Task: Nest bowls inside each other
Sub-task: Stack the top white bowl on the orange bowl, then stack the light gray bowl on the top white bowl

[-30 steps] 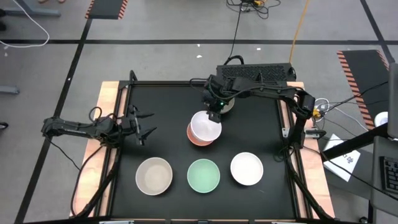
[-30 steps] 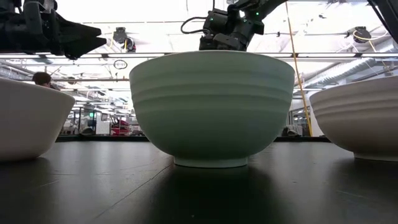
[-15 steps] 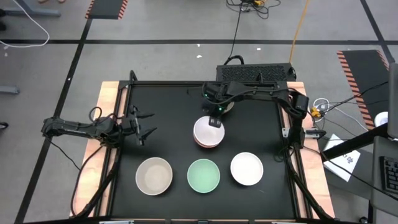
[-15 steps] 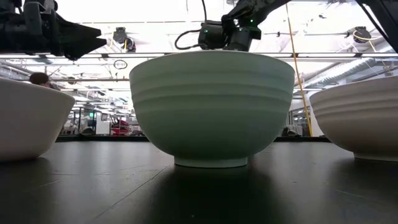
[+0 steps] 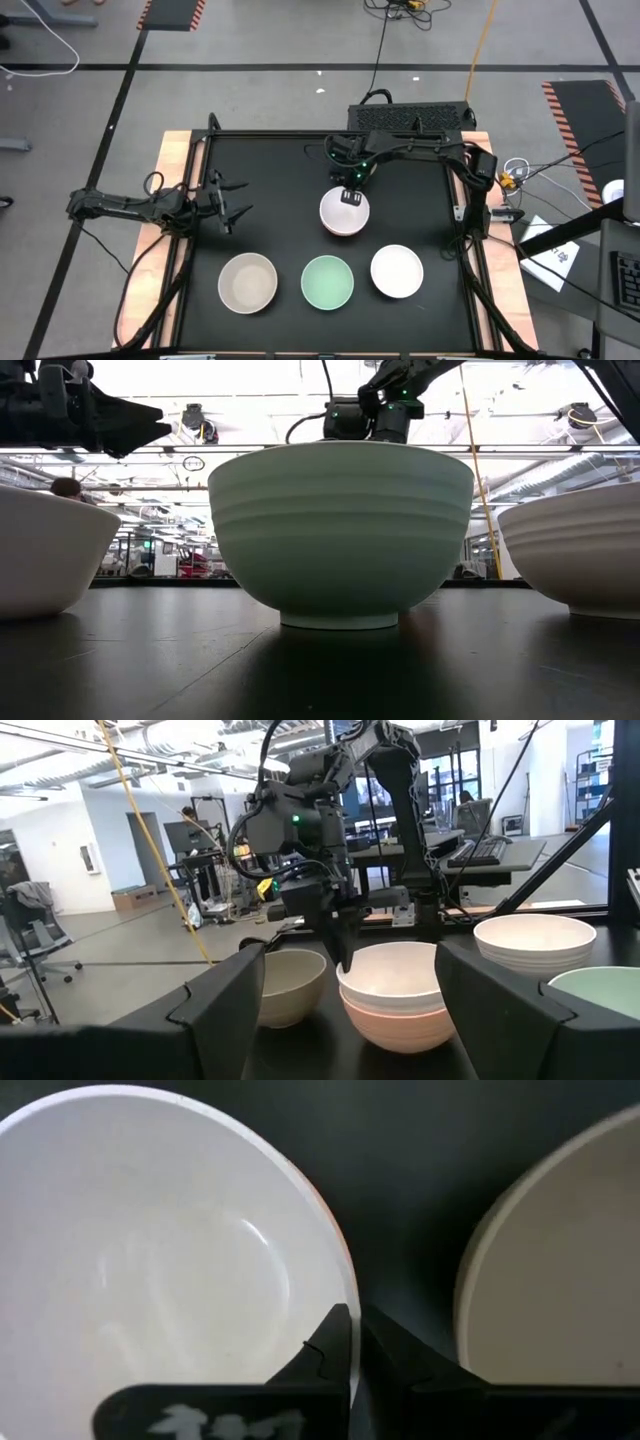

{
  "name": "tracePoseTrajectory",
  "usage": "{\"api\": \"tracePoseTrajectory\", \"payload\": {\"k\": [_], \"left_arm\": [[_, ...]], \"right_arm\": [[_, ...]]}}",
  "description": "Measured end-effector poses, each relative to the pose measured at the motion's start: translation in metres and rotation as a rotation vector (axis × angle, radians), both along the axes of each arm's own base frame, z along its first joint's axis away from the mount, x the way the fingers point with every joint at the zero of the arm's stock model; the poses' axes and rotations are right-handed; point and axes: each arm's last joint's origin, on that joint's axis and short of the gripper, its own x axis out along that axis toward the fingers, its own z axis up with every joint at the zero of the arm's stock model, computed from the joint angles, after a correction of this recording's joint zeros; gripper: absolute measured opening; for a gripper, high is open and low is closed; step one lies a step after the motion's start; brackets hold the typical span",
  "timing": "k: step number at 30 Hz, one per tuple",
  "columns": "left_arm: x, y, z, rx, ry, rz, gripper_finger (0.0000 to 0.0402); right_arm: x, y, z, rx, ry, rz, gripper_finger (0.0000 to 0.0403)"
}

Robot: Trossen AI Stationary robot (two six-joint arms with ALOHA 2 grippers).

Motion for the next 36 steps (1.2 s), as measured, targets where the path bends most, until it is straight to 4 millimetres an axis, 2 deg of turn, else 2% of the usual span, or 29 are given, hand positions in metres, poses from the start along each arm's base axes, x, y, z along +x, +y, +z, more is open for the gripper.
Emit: {"api": "tracePoseTrajectory", "payload": {"k": [15, 29, 36], "left_arm": [[0.0001, 0.0, -0.0008, 0.001, 0.009, 0.0, 0.0292], [0.0003, 0.0, -0.0022, -0.001, 0.022, 0.0, 0.0292], [0.0003, 0.0, -0.0022, -0.001, 0.022, -0.001, 0.0292]], "right_arm": [[0.0001, -0.0001, 0.0, 0.001, 0.0, -0.01, 0.0002], [0.0001, 0.0, 0.0003, 0.004, -0.002, -0.012, 0.0041], [0.0005, -0.0026, 0.0007, 0.003, -0.016, -0.021, 0.0076]]}}
